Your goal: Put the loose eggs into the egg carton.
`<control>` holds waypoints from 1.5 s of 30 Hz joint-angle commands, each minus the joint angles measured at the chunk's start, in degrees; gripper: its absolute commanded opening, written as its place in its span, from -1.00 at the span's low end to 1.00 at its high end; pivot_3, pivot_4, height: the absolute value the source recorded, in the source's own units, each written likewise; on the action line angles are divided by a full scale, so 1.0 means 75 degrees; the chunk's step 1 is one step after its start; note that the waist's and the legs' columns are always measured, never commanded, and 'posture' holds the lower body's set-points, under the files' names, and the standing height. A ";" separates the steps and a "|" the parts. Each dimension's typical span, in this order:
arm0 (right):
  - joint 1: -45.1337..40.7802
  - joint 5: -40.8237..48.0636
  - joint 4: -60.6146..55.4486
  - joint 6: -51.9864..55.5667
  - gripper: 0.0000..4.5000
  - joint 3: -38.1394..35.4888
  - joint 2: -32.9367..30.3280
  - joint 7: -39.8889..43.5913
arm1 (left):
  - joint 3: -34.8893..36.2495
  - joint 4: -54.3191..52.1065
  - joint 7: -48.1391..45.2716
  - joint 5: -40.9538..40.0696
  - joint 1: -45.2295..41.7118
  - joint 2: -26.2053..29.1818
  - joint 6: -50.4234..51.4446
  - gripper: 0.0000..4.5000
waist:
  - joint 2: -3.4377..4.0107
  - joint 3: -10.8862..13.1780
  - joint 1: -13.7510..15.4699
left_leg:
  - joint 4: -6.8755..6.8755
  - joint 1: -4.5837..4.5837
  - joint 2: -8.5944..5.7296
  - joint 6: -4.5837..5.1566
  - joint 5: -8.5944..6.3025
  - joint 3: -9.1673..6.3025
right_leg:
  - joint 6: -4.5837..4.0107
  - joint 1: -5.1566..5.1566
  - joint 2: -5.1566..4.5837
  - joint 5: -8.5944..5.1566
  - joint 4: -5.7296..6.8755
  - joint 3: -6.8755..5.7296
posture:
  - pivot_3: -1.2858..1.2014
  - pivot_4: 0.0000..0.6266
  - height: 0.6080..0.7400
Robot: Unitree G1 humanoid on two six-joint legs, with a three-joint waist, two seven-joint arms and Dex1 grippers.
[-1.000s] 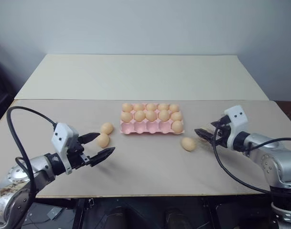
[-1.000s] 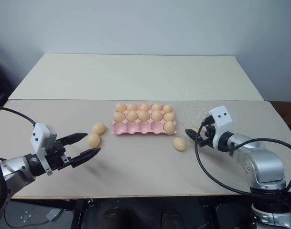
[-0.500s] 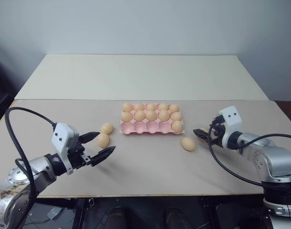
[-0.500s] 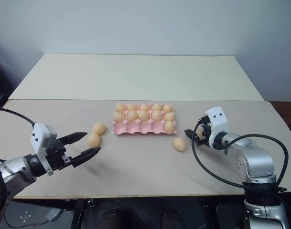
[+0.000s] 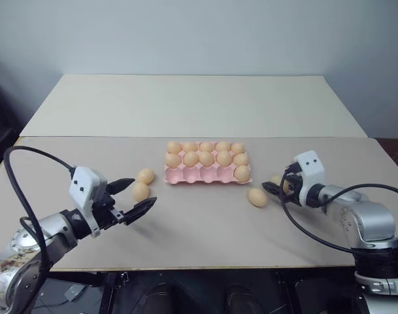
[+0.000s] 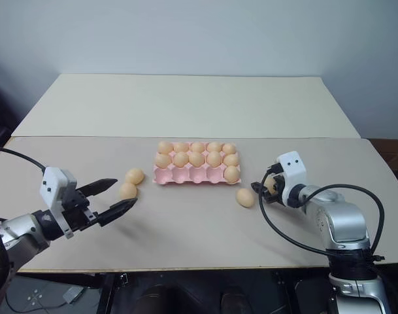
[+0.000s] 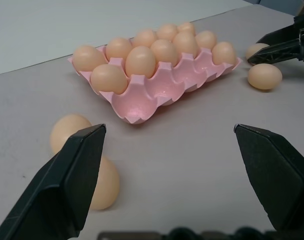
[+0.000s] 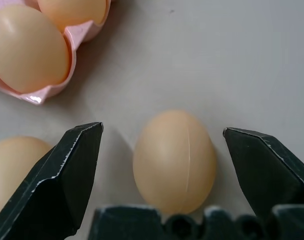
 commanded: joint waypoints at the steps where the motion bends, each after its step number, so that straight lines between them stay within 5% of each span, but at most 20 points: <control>1: 0.0013 -0.0153 0.0011 -0.0140 0.61 -0.0182 0.0021 -0.0111 | 0.0236 -0.0179 0.0035 -0.0063 -0.0124 0.0043 -0.0131 1.00 | 0.0000 0.0000 0.0000 | 0.0000 0.0000 0.0000 0.0000 0.0000 0.0000 | 0.0000 0.0000 0.0000 0.0000 0.0000 0.0000 | 0.03 -0.52 1.00; 5: -0.0083 -0.0195 0.0015 -0.0251 -0.01 -0.0281 0.0088 -0.0160 | 0.0246 -0.0138 0.0045 -0.0055 -0.0178 0.0061 -0.0121 1.00 | 0.0000 0.0000 -0.0003 | 0.0000 0.0001 0.0001 -0.0001 0.0000 0.0000 | 0.0000 0.0000 0.0002 0.0000 0.0002 0.0000 | 0.03 -0.52 1.00; 9: -0.0200 -0.0091 -0.0102 -0.0393 -0.29 -0.0415 0.0082 -0.0048 | 0.0264 -0.0065 0.0024 -0.0024 -0.0238 0.0066 -0.0131 1.00 | 0.0000 0.0000 -0.0005 | 0.0000 0.0000 0.0001 0.0000 0.0000 0.0000 | 0.0000 0.0000 0.0002 0.0000 0.0001 0.0000 | 0.03 -0.52 1.00; 16: -0.0273 0.0077 -0.0521 -0.0408 -0.32 -0.0491 -0.0221 0.0421 | 0.0247 -0.0066 0.0030 -0.0002 -0.0249 0.0055 -0.0140 1.00 | 0.0001 0.0001 0.0000 | 0.0000 -0.0001 0.0001 0.0000 0.0000 0.0000 | 0.0000 0.0000 0.0002 0.0000 0.0000 0.0000 | 0.03 -0.52 1.00; 20: -0.0807 0.1529 -0.1662 0.0335 -0.33 -0.1004 -0.0969 0.1721 | 0.0670 -0.0018 -0.0190 -0.0050 -0.0031 0.0219 -0.0156 1.00 | 0.0008 0.0006 -0.0023 | 0.0000 -0.0008 0.0003 0.0000 0.0000 0.0001 | 0.0000 -0.0010 0.0002 0.0000 0.0002 0.0001 | 0.03 -0.52 1.00; 23: -0.1020 0.1732 -0.2314 0.0246 -0.34 -0.0334 -0.1177 0.2139 | 0.1003 0.0039 -0.0434 0.0098 0.0301 0.0312 -0.0307 1.00 | 0.0003 0.0003 -0.0048 | -0.0005 0.0000 0.0021 0.0002 -0.0002 0.0002 | -0.0002 -0.0009 0.0020 -0.0001 0.0000 0.0002 | 0.03 -0.52 1.00; 30: -0.1275 0.0947 -0.1821 -0.0262 -0.34 0.1037 -0.0550 0.1774 | 0.1009 -0.0031 -0.0533 0.0484 0.0708 -0.0201 -0.1150 1.00 | -0.0012 -0.0002 0.0031 | -0.0002 0.0004 0.0023 0.0002 -0.0002 0.0002 | -0.0013 -0.0002 0.0020 -0.0003 0.0002 0.0000 | 0.03 -0.52 1.00; 45: -0.2024 -0.0159 -0.0372 -0.1098 -0.34 0.2156 0.0386 0.1934 | 0.0819 -0.0350 -0.0215 0.0461 0.0740 -0.0388 -0.1123 1.00 | -0.0012 -0.0002 -0.0010 | 0.0006 -0.0009 0.0027 -0.0001 0.0000 0.0001 | -0.0014 -0.0019 0.0025 -0.0003 0.0016 -0.0003 | 0.03 -0.52 1.00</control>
